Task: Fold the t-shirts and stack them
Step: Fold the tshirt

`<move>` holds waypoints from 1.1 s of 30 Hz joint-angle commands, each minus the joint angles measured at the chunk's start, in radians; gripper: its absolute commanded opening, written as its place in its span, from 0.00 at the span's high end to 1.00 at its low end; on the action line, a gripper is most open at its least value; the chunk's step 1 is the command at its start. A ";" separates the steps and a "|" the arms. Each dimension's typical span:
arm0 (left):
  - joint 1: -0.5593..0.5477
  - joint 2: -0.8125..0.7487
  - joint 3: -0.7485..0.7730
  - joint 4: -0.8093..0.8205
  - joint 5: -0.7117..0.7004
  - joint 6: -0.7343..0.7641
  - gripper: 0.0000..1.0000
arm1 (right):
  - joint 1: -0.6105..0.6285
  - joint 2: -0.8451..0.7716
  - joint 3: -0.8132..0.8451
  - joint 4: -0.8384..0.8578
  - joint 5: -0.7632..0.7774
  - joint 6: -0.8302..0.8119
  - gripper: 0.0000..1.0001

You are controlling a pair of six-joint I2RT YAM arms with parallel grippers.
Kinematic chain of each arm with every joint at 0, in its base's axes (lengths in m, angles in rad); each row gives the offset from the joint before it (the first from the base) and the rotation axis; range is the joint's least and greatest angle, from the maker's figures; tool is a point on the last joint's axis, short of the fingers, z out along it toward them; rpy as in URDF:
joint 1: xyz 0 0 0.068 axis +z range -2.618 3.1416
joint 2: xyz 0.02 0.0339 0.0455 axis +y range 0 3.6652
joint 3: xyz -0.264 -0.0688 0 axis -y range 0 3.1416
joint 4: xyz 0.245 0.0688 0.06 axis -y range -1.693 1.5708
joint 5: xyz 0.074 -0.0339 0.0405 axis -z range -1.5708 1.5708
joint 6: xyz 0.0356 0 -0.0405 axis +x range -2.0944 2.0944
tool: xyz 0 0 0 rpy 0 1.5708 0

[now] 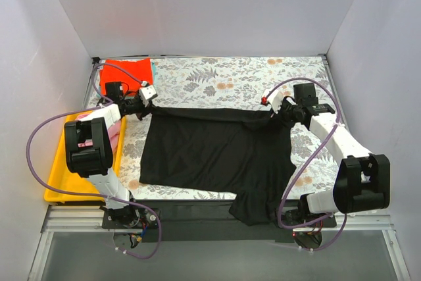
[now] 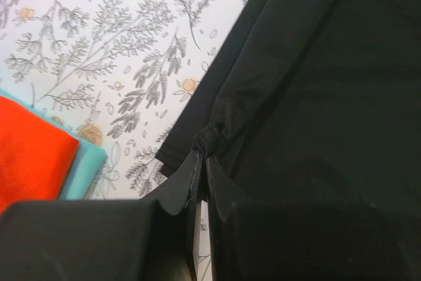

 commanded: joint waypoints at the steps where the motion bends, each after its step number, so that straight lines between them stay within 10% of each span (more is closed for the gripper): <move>1: 0.007 -0.036 -0.026 -0.054 0.006 0.145 1.00 | 0.003 0.016 -0.016 0.002 0.008 -0.020 0.99; 27: 0.005 -0.082 -0.050 -0.232 -0.015 0.407 0.93 | 0.003 0.039 -0.019 -0.060 0.038 -0.074 0.99; 33: 0.028 -0.118 -0.035 -0.390 -0.001 0.508 0.82 | 0.001 -0.008 -0.028 -0.109 0.068 -0.126 0.67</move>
